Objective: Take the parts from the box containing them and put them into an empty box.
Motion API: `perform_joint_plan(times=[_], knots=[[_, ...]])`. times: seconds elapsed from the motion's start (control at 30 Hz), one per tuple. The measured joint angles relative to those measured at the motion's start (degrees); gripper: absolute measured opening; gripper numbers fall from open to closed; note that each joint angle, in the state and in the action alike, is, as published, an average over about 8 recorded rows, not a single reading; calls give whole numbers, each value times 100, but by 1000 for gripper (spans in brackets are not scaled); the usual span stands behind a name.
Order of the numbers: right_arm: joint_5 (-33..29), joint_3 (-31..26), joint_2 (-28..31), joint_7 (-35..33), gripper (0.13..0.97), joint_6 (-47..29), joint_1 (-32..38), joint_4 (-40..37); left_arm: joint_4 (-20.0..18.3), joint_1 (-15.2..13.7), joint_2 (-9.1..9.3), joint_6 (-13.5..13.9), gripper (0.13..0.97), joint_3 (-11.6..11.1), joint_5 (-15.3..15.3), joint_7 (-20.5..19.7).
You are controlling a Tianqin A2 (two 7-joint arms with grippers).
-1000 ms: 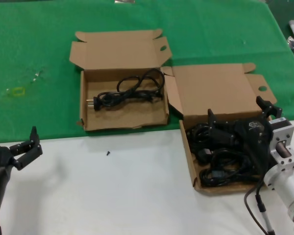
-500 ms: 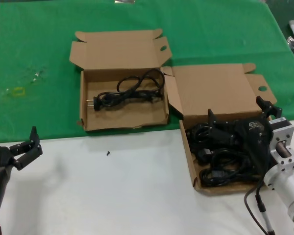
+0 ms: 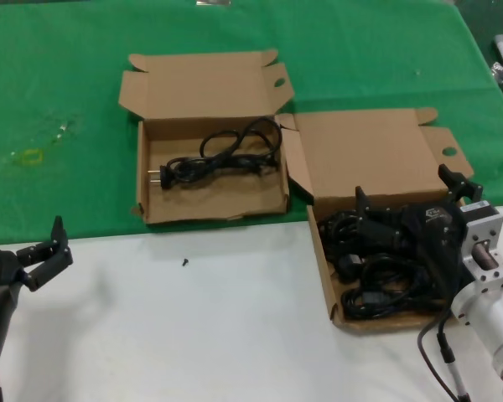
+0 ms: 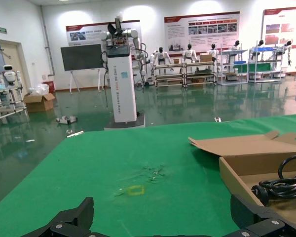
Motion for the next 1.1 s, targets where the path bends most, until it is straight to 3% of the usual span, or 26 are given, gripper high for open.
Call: perform_joint_plan(times=[1.1], knots=[[0,0,0,0,966,0,0,0,0,0,0,0,966,0,0,0]])
